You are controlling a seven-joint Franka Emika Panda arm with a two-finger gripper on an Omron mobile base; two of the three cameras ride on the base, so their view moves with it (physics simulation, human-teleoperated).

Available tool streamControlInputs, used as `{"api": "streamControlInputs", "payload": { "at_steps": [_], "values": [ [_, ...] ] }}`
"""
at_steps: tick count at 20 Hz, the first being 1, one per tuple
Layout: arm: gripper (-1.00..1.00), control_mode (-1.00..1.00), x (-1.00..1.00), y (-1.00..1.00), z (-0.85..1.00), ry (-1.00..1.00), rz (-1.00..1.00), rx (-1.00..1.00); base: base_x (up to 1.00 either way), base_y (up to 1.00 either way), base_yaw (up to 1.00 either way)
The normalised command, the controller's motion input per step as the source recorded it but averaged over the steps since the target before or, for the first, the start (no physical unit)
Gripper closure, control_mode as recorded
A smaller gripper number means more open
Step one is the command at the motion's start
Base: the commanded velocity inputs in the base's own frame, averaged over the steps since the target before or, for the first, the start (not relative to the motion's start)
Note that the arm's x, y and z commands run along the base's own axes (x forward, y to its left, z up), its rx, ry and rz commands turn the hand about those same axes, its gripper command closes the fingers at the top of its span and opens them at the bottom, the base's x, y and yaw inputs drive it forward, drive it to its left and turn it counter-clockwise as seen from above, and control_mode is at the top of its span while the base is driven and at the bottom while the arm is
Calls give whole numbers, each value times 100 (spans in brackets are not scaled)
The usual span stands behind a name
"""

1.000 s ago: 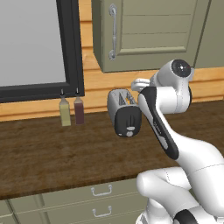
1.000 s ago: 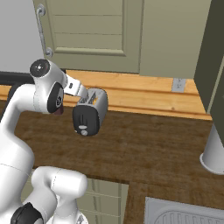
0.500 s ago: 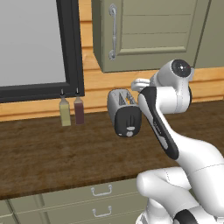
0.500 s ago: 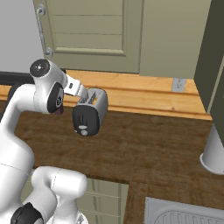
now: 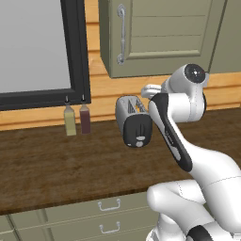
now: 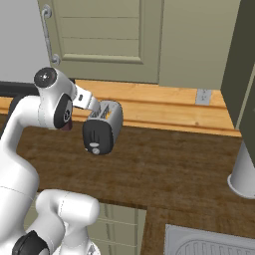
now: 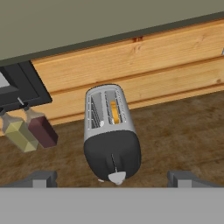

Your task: Start the toaster. Once the lever pops up, take the bread to the plate on the dining counter.

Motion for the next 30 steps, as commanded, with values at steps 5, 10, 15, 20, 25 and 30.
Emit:
{"api": "streamControlInputs", "payload": {
  "at_steps": [5,10,15,20,25,30],
  "values": [
    [-100,-100,0,0,0,0,0,0,0,0,0],
    [-100,-100,0,0,0,0,0,0,0,0,0],
    [-100,-100,0,0,0,0,0,0,0,0,0],
    [-100,-100,0,0,0,0,0,0,0,0,0],
    [-100,-100,0,0,0,0,0,0,0,0,0],
    [-100,-100,0,0,0,0,0,0,0,0,0]
  ]
}}
